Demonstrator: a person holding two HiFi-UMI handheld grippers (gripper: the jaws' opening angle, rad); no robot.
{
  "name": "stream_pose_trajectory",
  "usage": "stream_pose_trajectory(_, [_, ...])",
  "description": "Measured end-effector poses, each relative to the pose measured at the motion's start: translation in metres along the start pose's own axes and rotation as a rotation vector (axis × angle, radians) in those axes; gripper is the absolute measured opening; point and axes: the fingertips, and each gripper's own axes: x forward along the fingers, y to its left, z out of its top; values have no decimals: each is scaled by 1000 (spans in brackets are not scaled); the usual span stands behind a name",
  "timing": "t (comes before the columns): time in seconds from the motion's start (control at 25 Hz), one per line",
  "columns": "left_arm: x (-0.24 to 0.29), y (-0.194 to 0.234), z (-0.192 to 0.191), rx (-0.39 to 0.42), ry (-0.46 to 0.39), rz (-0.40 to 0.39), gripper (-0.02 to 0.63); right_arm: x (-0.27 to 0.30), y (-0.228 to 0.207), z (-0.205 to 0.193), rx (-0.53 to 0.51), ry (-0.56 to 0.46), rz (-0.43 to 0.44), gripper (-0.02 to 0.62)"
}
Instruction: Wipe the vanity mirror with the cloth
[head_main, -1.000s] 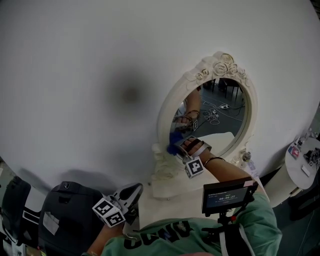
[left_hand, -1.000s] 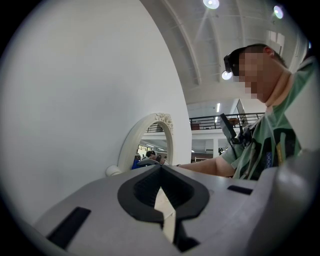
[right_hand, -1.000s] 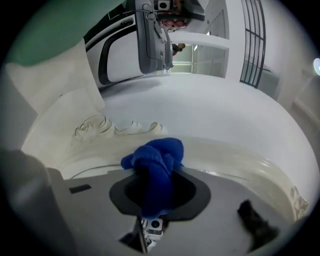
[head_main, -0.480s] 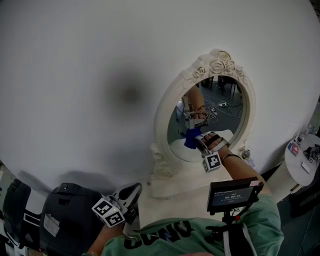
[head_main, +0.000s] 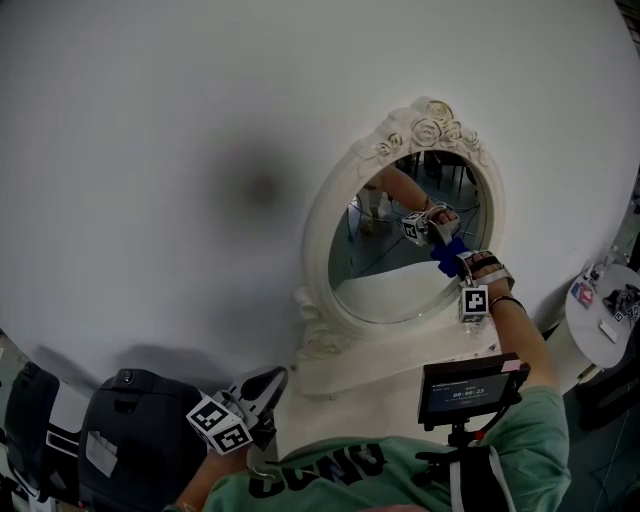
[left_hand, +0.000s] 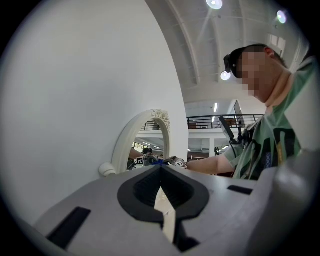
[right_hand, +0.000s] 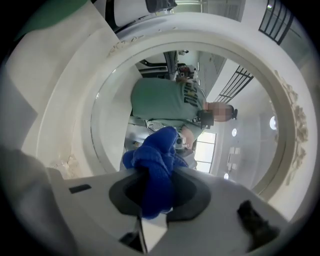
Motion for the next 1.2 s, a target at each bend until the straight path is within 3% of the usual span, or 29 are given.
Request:
stream_pose_trajectory(0.24, [-4,1,1,0,-3,14,6,13,16,-75,94,217,79,74])
stream_pose_trajectory(0.4, [-5,0,2,1,-8,14,6,16,15,-76,103,251,102,74])
stream_pose_trajectory(0.56, [-6,-2,2,3,-6,14,6,9,11,-59,207,264,132,74])
stream_pose_trajectory(0.72, [-6,-5,3,1,-10,12,6,-13,-17,37,214,15,64,74])
stream_pose_trajectory(0.84, [-3,-7,4,9,-10,3,6,-40,-31,138,141,-242,8,74])
stream_pose_trajectory(0.92, [-2,-9,6,11,-12,0,6,-55,-24,195,94,-370,21,74])
stream_pose_trajectory(1.04, [-6,-7,6,3,-14,17,6,-66,-6,257,48,-493,41,74])
stream_pose_trajectory(1.2, [-13,-4,6,0,-15,45,6,-57,11,299,12,-541,50,74])
